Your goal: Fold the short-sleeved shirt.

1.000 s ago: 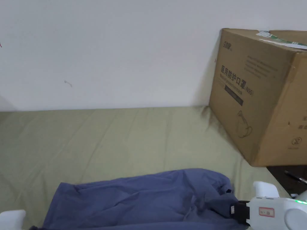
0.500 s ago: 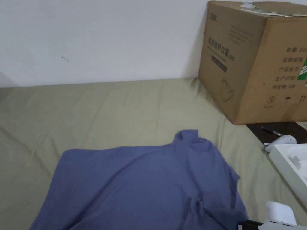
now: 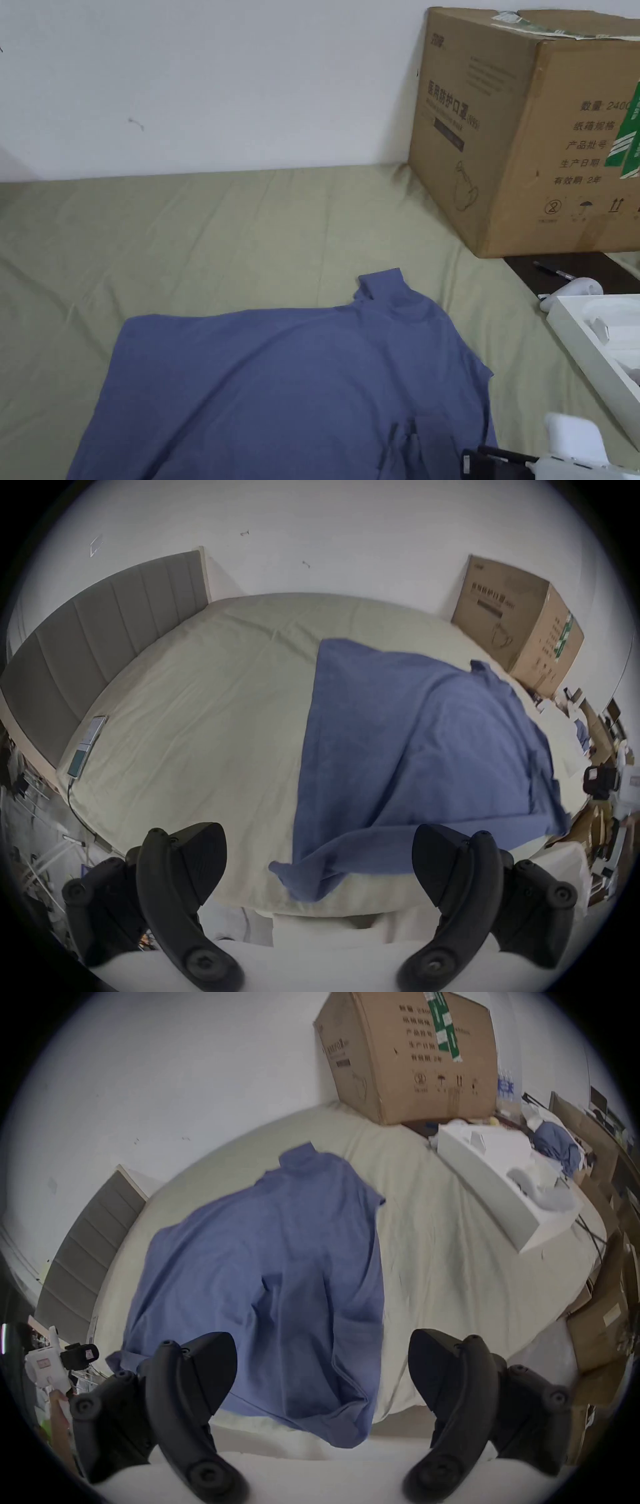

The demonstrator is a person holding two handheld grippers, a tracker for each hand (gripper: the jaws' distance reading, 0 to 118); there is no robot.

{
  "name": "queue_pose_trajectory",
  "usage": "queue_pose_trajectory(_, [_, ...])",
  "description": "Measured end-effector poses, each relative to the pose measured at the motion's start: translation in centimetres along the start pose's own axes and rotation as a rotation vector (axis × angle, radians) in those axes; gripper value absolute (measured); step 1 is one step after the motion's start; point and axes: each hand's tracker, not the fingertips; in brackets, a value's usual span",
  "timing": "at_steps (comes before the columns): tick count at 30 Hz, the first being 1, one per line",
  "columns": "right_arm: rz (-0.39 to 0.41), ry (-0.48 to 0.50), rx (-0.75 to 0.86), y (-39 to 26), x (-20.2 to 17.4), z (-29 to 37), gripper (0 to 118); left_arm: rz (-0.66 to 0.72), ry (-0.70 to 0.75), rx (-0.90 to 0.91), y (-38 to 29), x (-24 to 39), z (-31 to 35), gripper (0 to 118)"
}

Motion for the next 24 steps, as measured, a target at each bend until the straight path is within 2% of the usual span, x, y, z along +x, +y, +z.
queue_pose_trajectory(4, [0.003, 0.022, 0.035, 1.9, -0.2, 0.8, 101, 0.037, -0.039, 0.041, 2.3, 0.4, 0.7, 109])
queue_pose_trajectory(5, [0.005, 0.034, 0.045, 2.3, -0.4, 1.0, 91, 0.039, -0.051, 0.053, 2.8, 0.7, 0.9, 108])
queue_pose_trajectory(6, [0.008, 0.039, 0.056, 2.7, -0.6, 1.1, 75, 0.034, -0.071, 0.076, 3.4, 1.2, 1.2, 103])
queue_pose_trajectory(7, [0.017, 0.048, 0.061, 3.2, -0.8, 1.1, 54, 0.014, -0.090, 0.093, 4.1, 1.7, 1.3, 91])
queue_pose_trajectory(8, [0.023, 0.039, 0.067, 3.6, -1.1, 0.8, 25, 0.003, -0.083, 0.101, 4.7, 1.8, 0.8, 58])
queue_pose_trajectory(9, [0.024, 0.029, 0.074, 4.0, -1.2, 0.5, 10, -0.001, -0.072, 0.107, 5.3, 2.3, 0.2, 30])
queue_pose_trajectory(10, [0.031, 0.027, 0.077, 4.5, -1.3, 0.1, 7, -0.013, -0.056, 0.113, 5.9, 2.8, -0.4, 7])
queue_pose_trajectory(11, [0.040, 0.026, 0.071, 5.1, -1.4, -0.4, 0, -0.012, -0.045, 0.117, 6.5, 3.2, -0.9, 1])
queue_pose_trajectory(15, [0.085, 0.046, 0.044, 8.0, -1.9, -3.0, 0, -0.006, -0.053, 0.116, 9.1, 5.1, -2.6, 0])
queue_pose_trajectory(18, [0.136, 0.012, 0.033, 11.2, -2.5, -6.3, 0, -0.019, -0.055, 0.120, 11.0, 5.8, -4.9, 0])
queue_pose_trajectory(20, [0.123, 0.014, 0.035, 13.7, -2.4, -9.1, 0, -0.020, -0.059, 0.115, 12.3, 6.2, -6.8, 0])
queue_pose_trajectory(21, [0.121, 0.031, 0.033, 15.0, -2.3, -10.5, 8, -0.022, -0.070, 0.114, 12.8, 6.3, -7.6, 0])
queue_pose_trajectory(22, [0.122, 0.034, 0.008, 16.7, -2.1, -12.4, 36, -0.020, -0.068, 0.114, 13.3, 6.5, -8.3, 0])
queue_pose_trajectory(23, [0.134, 0.018, -0.045, 18.2, -2.1, -14.5, 94, -0.022, -0.068, 0.107, 13.9, 6.7, -9.0, 0])
queue_pose_trajectory(24, [0.140, 0.006, -0.070, 19.4, -1.9, -16.4, 116, -0.026, -0.072, 0.103, 14.1, 7.3, -9.3, 0])
